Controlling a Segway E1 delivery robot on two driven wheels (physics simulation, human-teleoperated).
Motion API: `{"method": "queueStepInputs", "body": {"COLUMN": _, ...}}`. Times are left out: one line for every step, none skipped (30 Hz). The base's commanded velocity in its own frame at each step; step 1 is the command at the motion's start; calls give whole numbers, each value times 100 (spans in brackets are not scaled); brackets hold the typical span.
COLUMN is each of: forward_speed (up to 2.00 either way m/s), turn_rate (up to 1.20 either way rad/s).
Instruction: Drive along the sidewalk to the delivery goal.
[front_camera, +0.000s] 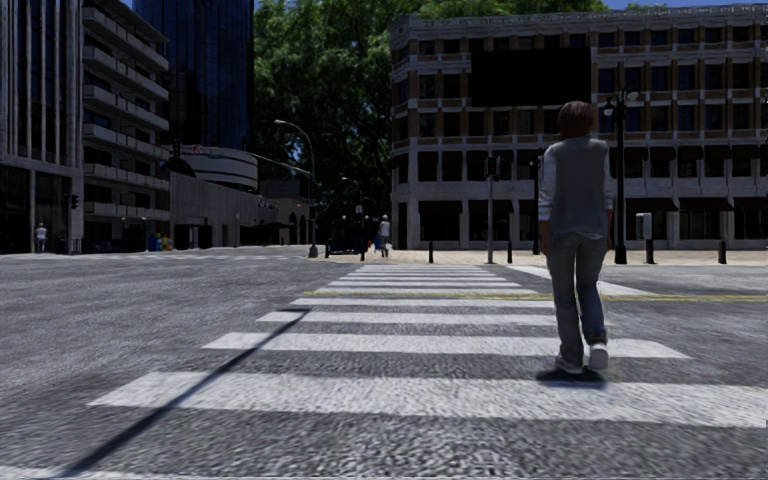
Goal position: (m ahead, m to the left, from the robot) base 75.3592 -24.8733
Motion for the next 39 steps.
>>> {"method": "queueStepInputs", "body": {"forward_speed": 200, "turn_rate": 0}}
{"method": "queueStepInputs", "body": {"forward_speed": 200, "turn_rate": 0}}
{"method": "queueStepInputs", "body": {"forward_speed": 200, "turn_rate": 0}}
{"method": "queueStepInputs", "body": {"forward_speed": 200, "turn_rate": 0}}
{"method": "queueStepInputs", "body": {"forward_speed": 200, "turn_rate": 0}}
{"method": "queueStepInputs", "body": {"forward_speed": 200, "turn_rate": 0}}
{"method": "queueStepInputs", "body": {"forward_speed": 200, "turn_rate": 0}}
{"method": "queueStepInputs", "body": {"forward_speed": 200, "turn_rate": 0}}
{"method": "queueStepInputs", "body": {"forward_speed": 200, "turn_rate": 0}}
{"method": "queueStepInputs", "body": {"forward_speed": 200, "turn_rate": 0}}
{"method": "queueStepInputs", "body": {"forward_speed": 200, "turn_rate": 7}}
{"method": "queueStepInputs", "body": {"forward_speed": 200, "turn_rate": 15}}
{"method": "queueStepInputs", "body": {"forward_speed": 200, "turn_rate": 21}}
{"method": "queueStepInputs", "body": {"forward_speed": 200, "turn_rate": 21}}
{"method": "queueStepInputs", "body": {"forward_speed": 200, "turn_rate": 23}}
{"method": "queueStepInputs", "body": {"forward_speed": 200, "turn_rate": 23}}
{"method": "queueStepInputs", "body": {"forward_speed": 200, "turn_rate": 23}}
{"method": "queueStepInputs", "body": {"forward_speed": 200, "turn_rate": 23}}
{"method": "queueStepInputs", "body": {"forward_speed": 200, "turn_rate": 23}}
{"method": "queueStepInputs", "body": {"forward_speed": 200, "turn_rate": 23}}
{"method": "queueStepInputs", "body": {"forward_speed": 200, "turn_rate": 23}}
{"method": "queueStepInputs", "body": {"forward_speed": 200, "turn_rate": 23}}
{"method": "queueStepInputs", "body": {"forward_speed": 200, "turn_rate": 23}}
{"method": "queueStepInputs", "body": {"forward_speed": 200, "turn_rate": 23}}
{"method": "queueStepInputs", "body": {"forward_speed": 200, "turn_rate": 23}}
{"method": "queueStepInputs", "body": {"forward_speed": 200, "turn_rate": 23}}
{"method": "queueStepInputs", "body": {"forward_speed": 200, "turn_rate": 23}}
{"method": "queueStepInputs", "body": {"forward_speed": 200, "turn_rate": 23}}
{"method": "queueStepInputs", "body": {"forward_speed": 200, "turn_rate": 23}}
{"method": "queueStepInputs", "body": {"forward_speed": 200, "turn_rate": 23}}
{"method": "queueStepInputs", "body": {"forward_speed": 200, "turn_rate": 23}}
{"method": "queueStepInputs", "body": {"forward_speed": 200, "turn_rate": 19}}
{"method": "queueStepInputs", "body": {"forward_speed": 200, "turn_rate": 13}}
{"method": "queueStepInputs", "body": {"forward_speed": 200, "turn_rate": 0}}
{"method": "queueStepInputs", "body": {"forward_speed": 200, "turn_rate": 0}}
{"method": "queueStepInputs", "body": {"forward_speed": 200, "turn_rate": 0}}
{"method": "queueStepInputs", "body": {"forward_speed": 200, "turn_rate": 0}}
{"method": "queueStepInputs", "body": {"forward_speed": 200, "turn_rate": 0}}
{"method": "queueStepInputs", "body": {"forward_speed": 200, "turn_rate": 0}}
